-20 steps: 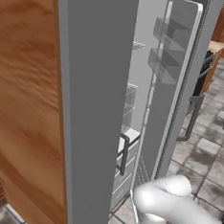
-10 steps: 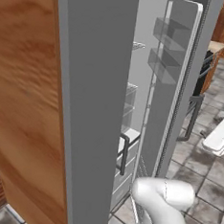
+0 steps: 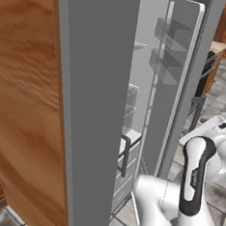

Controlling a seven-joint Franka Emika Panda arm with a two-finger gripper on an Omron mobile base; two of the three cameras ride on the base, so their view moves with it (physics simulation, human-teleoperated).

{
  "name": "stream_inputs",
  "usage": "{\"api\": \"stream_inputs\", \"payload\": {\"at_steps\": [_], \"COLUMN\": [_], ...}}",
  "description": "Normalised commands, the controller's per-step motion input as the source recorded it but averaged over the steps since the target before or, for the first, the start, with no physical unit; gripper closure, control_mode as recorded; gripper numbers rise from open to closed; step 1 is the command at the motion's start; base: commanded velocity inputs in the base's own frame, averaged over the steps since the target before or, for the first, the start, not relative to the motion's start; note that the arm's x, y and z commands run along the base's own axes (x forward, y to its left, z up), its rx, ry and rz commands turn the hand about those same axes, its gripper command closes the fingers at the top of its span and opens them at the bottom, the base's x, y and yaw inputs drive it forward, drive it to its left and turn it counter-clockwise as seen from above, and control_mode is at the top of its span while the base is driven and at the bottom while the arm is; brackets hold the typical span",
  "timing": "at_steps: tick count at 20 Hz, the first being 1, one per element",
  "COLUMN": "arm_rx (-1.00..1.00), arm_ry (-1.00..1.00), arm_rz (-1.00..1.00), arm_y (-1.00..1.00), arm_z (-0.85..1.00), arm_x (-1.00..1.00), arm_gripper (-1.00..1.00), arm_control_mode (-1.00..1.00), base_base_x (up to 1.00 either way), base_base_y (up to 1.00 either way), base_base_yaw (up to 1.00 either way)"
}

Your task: Open the fridge, remove the mango, potato, and fish, and place them on any counter.

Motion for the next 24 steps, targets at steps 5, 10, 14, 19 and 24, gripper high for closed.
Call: {"api": "stream_inputs", "payload": {"at_steps": [5,10,14,19,24], "arm_rx": [0.0,-0.04,-0.01,0.0,0.0], "arm_ry": [0.01,0.0,0.03,0.09,0.03], "arm_rz": [-0.32,-0.26,-0.21,-0.19,-0.13], "arm_y": [1.0,1.0,1.0,0.87,0.13], "arm_z": [0.01,0.0,0.0,-0.11,-0.35], "arm_x": [0.05,0.03,0.37,0.56,0.78], "arm_gripper": [-1.0,-1.0,-1.0,-1.0,-1.0], "arm_control_mode": [-1.0,-1.0,-1.0,-1.0,-1.0], "base_base_x": [0.0,0.0,0.0,0.0,0.0], "base_base_y": [0.0,0.0,0.0,0.0,0.0], "base_base_yaw": [0.0,0.0,0.0,0.0,0.0]}}
